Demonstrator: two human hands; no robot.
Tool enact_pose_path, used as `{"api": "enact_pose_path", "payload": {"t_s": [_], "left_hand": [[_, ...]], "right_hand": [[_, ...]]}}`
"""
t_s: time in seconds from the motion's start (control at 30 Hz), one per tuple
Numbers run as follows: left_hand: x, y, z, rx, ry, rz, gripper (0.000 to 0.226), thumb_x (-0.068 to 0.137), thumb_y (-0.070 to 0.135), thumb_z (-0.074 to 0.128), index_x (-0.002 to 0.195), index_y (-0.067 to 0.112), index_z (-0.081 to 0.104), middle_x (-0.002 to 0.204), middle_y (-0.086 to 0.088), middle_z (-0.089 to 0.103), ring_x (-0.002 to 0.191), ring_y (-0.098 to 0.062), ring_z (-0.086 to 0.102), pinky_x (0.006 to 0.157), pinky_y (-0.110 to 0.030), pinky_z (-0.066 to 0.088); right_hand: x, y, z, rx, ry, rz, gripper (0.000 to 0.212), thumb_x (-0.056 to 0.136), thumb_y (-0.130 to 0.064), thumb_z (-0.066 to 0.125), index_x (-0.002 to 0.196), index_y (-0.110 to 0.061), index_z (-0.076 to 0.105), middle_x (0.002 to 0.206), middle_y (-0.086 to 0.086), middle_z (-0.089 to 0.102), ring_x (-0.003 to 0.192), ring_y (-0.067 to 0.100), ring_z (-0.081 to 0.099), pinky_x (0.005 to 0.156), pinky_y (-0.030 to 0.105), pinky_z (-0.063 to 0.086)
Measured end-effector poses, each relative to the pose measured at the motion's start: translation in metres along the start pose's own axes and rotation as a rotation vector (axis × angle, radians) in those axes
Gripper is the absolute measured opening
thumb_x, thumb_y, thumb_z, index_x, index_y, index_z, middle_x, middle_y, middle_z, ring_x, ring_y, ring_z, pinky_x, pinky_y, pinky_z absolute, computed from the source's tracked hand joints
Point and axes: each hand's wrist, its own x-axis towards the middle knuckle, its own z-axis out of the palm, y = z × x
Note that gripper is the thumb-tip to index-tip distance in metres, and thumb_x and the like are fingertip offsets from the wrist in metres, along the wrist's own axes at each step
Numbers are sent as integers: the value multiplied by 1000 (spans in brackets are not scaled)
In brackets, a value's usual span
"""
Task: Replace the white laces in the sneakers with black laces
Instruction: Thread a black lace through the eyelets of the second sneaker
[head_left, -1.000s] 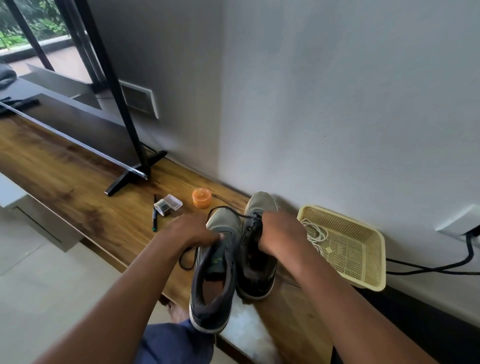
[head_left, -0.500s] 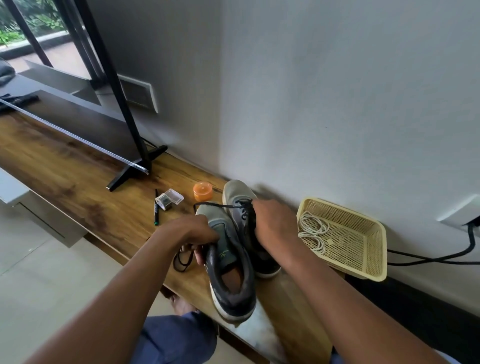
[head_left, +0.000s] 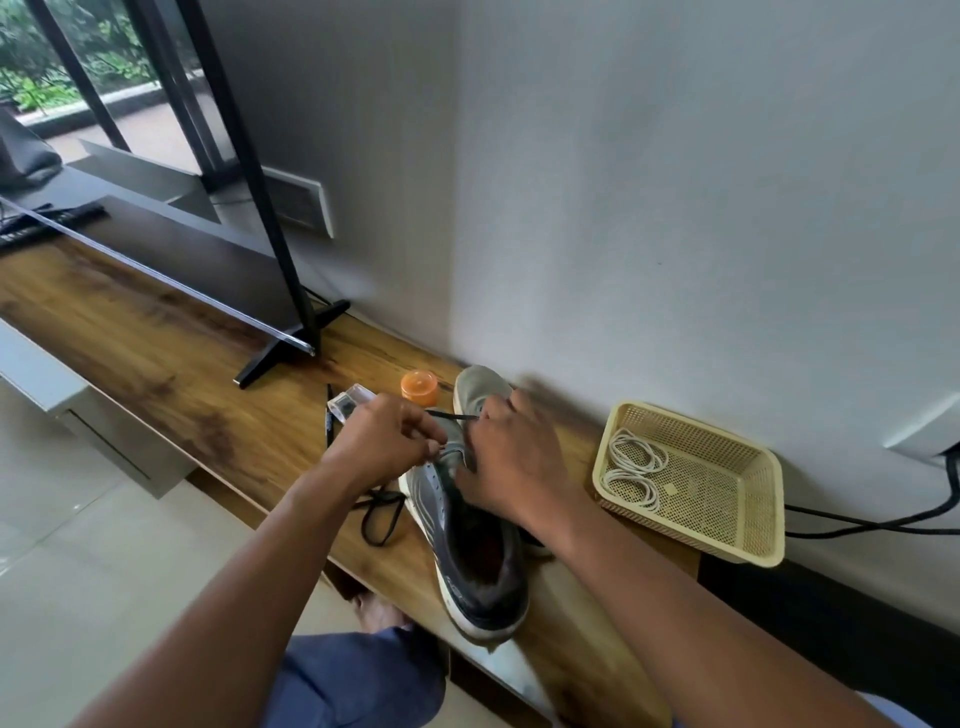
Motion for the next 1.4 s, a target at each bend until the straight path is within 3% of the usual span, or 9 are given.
{"api": "enact_pose_path", "payload": {"t_s": [0.1, 0.3, 0.43, 0.57, 0.63, 0.9, 1.0, 1.23, 1.4], "left_hand": [[1, 0, 7, -79, 22, -11, 19, 82, 8, 87, 90, 24, 82, 76, 6, 79, 80, -8, 77, 81, -24, 61], [1, 0, 21, -182, 97, -93, 14, 82, 1, 85, 83, 13, 79, 70, -3, 78, 67, -15, 78, 77, -34, 66], [3, -1, 31, -84, 173, -84, 15, 84, 4, 82, 77, 16, 78, 67, 1, 76, 61, -9, 75, 63, -23, 61], [4, -2, 36, 80, 163, -34, 8, 85, 18, 83, 81, 23, 80, 76, 13, 72, 82, -9, 70, 78, -29, 58], [3, -3, 37, 138, 137, -8, 5, 85, 21, 84, 83, 24, 81, 79, 17, 68, 88, -9, 65, 78, -28, 51], [11, -15, 50, 230, 198, -1, 7, 83, 22, 83, 79, 27, 79, 73, 17, 66, 76, -2, 64, 61, -16, 39], [13, -21, 55, 279, 184, -20, 8, 83, 23, 82, 78, 26, 77, 79, 13, 70, 79, -8, 67, 65, -20, 41], [15, -24, 58, 358, 186, 12, 7, 84, 22, 81, 82, 24, 74, 88, 4, 69, 81, -17, 63, 70, -27, 47], [10, -25, 58, 340, 184, 0, 8, 83, 26, 80, 82, 24, 72, 88, 6, 69, 84, -17, 66, 69, -26, 45]], "right_hand": [[-1, -3, 13, -48, -35, 19, 39, 81, -54, 66, 100, -21, 75, 122, 4, 58, 123, 30, 41, 101, 45, 34], [0, -1, 26, -13, 20, 102, 37, 86, -51, 57, 91, -19, 74, 113, 3, 61, 115, 30, 42, 91, 43, 34], [2, -1, 30, 19, -19, 160, 33, 84, -49, 60, 86, -18, 70, 115, 4, 58, 114, 33, 42, 92, 46, 38], [2, -1, 34, 40, -14, 189, 30, 82, -50, 61, 85, -21, 70, 114, 1, 57, 113, 31, 43, 92, 45, 37], [1, 1, 36, 45, -15, 184, 26, 80, -48, 63, 89, -26, 74, 115, -1, 56, 112, 30, 42, 92, 44, 36], [1, 5, 46, 77, -1, 223, 16, 78, -34, 69, 91, -29, 76, 109, -7, 52, 106, 25, 39, 85, 38, 26], [-3, 7, 48, 77, 4, 183, 20, 75, -41, 70, 89, -29, 78, 109, -8, 50, 108, 25, 39, 88, 40, 28], [-13, 3, 32, -35, -177, 29, 50, 85, -66, 51, 97, -25, 79, 144, 0, 44, 129, 35, 31, 101, 54, 29], [-35, -9, 13, -173, -180, -50, 34, 90, -53, 61, 93, -25, 81, 155, 12, 42, 142, 41, 27, 106, 63, 24]]}}
